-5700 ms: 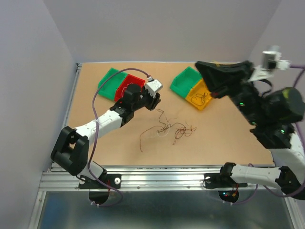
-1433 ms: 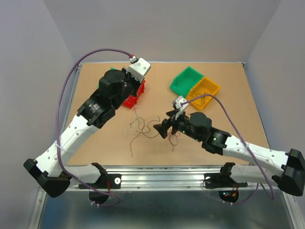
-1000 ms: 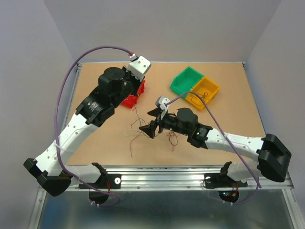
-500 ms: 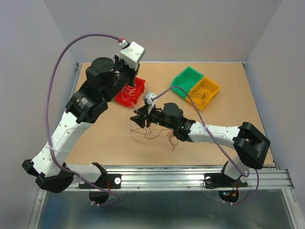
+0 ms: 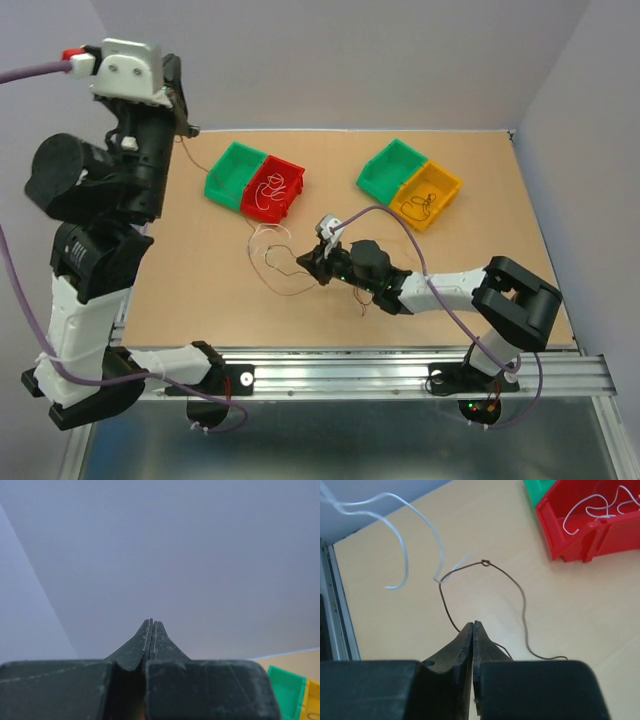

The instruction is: Untangle the cables

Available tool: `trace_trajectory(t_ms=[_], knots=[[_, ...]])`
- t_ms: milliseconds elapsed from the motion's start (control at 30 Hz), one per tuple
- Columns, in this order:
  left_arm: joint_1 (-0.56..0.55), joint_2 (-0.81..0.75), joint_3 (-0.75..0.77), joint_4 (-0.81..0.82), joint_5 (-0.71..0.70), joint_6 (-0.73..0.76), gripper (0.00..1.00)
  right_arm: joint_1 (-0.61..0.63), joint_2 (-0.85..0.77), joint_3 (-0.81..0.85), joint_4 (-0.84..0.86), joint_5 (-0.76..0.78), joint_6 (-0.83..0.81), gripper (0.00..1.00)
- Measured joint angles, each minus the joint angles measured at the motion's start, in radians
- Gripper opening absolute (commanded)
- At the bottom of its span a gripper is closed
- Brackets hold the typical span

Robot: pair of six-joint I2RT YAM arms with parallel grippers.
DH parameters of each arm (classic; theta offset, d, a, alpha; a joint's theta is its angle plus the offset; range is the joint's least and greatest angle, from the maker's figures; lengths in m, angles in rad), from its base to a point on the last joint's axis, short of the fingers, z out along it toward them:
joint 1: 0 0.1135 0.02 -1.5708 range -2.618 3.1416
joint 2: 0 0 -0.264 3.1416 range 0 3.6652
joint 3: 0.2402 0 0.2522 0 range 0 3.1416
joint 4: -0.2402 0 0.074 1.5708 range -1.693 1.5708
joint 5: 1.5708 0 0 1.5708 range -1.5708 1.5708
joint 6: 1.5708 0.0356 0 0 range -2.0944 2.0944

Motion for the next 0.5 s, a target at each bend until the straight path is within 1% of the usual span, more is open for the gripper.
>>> trace_trajectory(t_ms=[67, 167, 200, 233, 267, 300, 333, 367, 400, 433, 500], knots=[[0.0, -0.046, -0.019, 0.027, -0.018, 0.011, 0.0, 0.0, 0.0, -0.031, 0.019, 0.02, 0.006, 0.01], [0.0, -0.077, -0.038, 0.066, -0.058, 0.039, 0.0, 0.0, -0.005, -0.07, 0.037, 0.062, 0.015, 0.01], [0.0, -0.09, -0.038, 0.087, -0.079, 0.052, 0.0, 0.0, -0.011, -0.084, 0.037, 0.078, 0.018, 0.01], [0.0, -0.095, -0.039, 0.104, -0.091, 0.061, 0.0, 0.0, -0.017, -0.098, 0.04, 0.098, 0.024, 0.05], [0.0, -0.101, -0.048, 0.127, -0.108, 0.072, 0.0, 0.0, -0.03, -0.117, 0.041, 0.119, 0.029, 0.14], [0.0, -0.109, -0.061, 0.146, -0.121, 0.082, 0.0, 0.0, -0.045, -0.135, 0.042, 0.135, 0.032, 0.37], [0.0, -0.117, -0.083, 0.163, -0.13, 0.091, 0.0, 0.0, -0.069, -0.159, 0.042, 0.154, 0.036, 0.51], [0.0, -0.121, -0.101, 0.167, -0.134, 0.094, 0.0, 0.0, -0.082, -0.17, 0.043, 0.155, 0.043, 0.72], [0.0, -0.125, -0.119, 0.171, -0.132, 0.095, 0.0, 0.0, -0.113, -0.191, 0.045, 0.148, 0.037, 0.79], [0.0, -0.126, -0.137, 0.17, -0.128, 0.095, 0.0, 0.0, -0.138, -0.203, 0.048, 0.13, 0.025, 0.82], [0.0, -0.123, -0.17, 0.16, -0.1, 0.088, 0.0, 0.0, -0.181, -0.21, 0.056, 0.097, 0.017, 0.85]])
